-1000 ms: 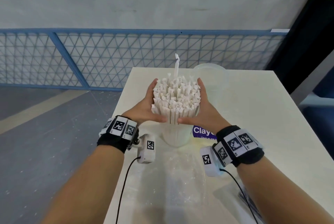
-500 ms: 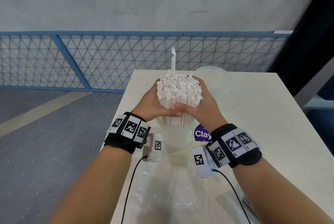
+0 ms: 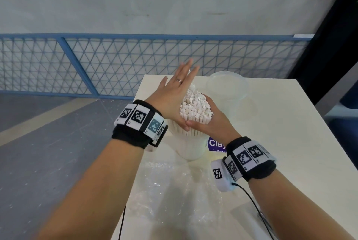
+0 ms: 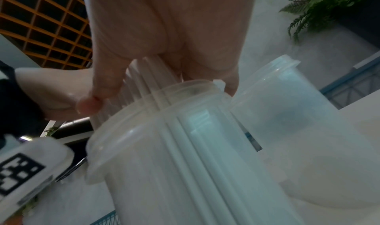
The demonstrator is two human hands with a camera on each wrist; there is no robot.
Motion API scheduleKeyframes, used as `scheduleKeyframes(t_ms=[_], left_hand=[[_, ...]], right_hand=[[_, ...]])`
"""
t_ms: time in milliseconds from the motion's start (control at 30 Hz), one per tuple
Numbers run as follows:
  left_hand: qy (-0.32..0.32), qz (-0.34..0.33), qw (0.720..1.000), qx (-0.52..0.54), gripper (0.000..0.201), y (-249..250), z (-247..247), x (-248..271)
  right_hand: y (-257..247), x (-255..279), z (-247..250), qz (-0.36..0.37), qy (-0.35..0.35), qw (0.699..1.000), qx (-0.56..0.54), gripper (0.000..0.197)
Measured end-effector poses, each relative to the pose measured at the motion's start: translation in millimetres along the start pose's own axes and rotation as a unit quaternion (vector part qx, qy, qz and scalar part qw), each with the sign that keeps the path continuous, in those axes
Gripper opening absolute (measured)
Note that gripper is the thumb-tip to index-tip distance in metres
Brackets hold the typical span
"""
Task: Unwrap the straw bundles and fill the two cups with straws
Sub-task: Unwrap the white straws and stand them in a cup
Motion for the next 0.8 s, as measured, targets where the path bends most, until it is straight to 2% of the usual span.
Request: scheduleKeyframes(t_ms=[133, 200, 267, 333, 400, 467, 533, 600, 667, 733, 800], left_hand=[[-0.070, 0.029, 0.995, -0.058, 0.145, -2.4, 3.7, -5.1], [-0.081, 0.033, 0.994, -0.062, 0.137, -1.5, -0.1, -3.8], [-0.083, 0.038, 0.994, -0.056, 0.138, -1.6, -3.8, -1.4], [-0.062, 0.043, 0.997, -0.007, 0.144, -7.5, -6.3, 4.4], [-0.018, 0.055, 0.991, 0.124, 0.146, -16.6, -10.6, 15.9], [0.011, 0.074, 0.961, 0.265, 0.140, -24.1, -21.4, 28.0], [0.038, 0.092, 0.935, 0.340, 0.121, -24.4, -35.9, 33.9], [0.087, 0.103, 0.922, 0.362, 0.092, -22.3, -46.2, 32.6], [0.127, 0.112, 0.909, 0.382, 0.075, -19.1, -44.2, 30.6], [0.145, 0.110, 0.907, 0.379, 0.072, -14.9, -36.1, 28.9], [0.113, 0.111, 0.921, 0.355, 0.084, -11.0, -32.8, 29.9]], right_hand=[[3.0, 0.1, 0.1, 0.003, -0.005, 1.000, 0.016, 0.082], [3.4, 0.3, -0.5, 0.005, -0.005, 1.000, 0.028, 0.087], [2.8, 0.7, -0.2, 0.005, -0.008, 0.999, 0.039, 0.090], [1.7, 2.4, 1.6, -0.001, -0.015, 0.999, 0.045, 0.091], [1.7, 4.8, 3.5, -0.005, -0.022, 0.999, 0.047, 0.091], [0.9, 5.7, 3.7, -0.011, -0.021, 0.999, 0.049, 0.089], [1.8, 4.8, -0.6, -0.020, -0.015, 0.998, 0.064, 0.080], [2.3, 4.0, -5.1, -0.020, 0.005, 0.997, 0.081, 0.067], [-1.4, 3.5, -5.7, -0.009, 0.041, 0.997, 0.067, 0.061], [-7.5, 1.4, -4.4, 0.007, 0.051, 0.997, 0.064, 0.068], [-14.5, 2.1, -4.1, 0.000, 0.029, 0.995, 0.094, 0.080]])
Point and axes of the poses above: each hand's wrist, its own x-axis away from the middle knuckle, its own z-axis out of the back of the hand, y = z × x, the point moved 2 cm from there along -x, towards the middle knuckle, and after that the axes turned 4 degrees about z, right-handed, at the moved point
